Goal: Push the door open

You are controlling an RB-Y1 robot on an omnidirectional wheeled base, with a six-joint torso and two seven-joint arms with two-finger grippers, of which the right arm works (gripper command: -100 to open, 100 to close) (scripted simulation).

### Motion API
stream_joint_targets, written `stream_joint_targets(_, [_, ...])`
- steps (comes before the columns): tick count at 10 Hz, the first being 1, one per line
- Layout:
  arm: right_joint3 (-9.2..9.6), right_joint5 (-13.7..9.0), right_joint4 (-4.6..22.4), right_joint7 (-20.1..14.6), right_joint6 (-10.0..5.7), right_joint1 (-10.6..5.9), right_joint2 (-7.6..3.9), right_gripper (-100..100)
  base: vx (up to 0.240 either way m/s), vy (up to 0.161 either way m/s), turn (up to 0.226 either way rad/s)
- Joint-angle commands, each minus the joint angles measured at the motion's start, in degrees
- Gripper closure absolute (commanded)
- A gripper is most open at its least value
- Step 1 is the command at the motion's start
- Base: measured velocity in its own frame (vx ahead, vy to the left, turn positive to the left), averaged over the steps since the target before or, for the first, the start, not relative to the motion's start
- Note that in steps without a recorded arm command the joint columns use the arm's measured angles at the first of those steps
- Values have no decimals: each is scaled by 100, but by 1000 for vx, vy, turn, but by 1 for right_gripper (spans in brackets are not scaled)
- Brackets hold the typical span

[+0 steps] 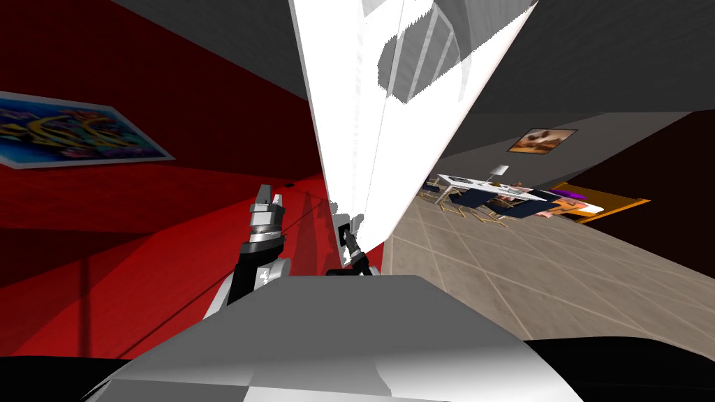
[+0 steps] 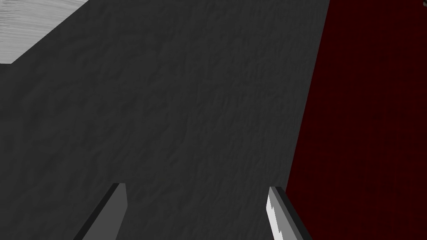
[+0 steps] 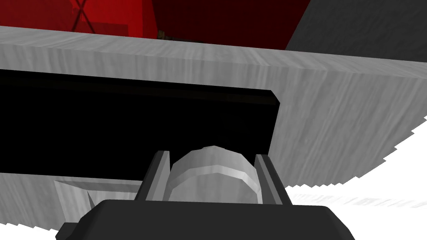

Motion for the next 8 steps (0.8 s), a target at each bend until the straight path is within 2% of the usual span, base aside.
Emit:
stream_joint_targets(1, [4, 0, 0, -1, -2, 0, 2, 100, 0, 0, 0])
stream_joint_targets(2, [21, -17, -39, 21, -4, 58, -167, 100, 146, 61, -185])
stream_joint_targets(4, [44, -34, -82, 44, -8, 117, -260, 100, 188, 117, -137])
stream_joint_targets(6, [64, -49, -119, 64, -13, 168, -289, 100, 194, 122, -156])
stream_joint_targets(8, [91, -69, -169, 91, -18, 238, -264, 100, 155, 135, -213])
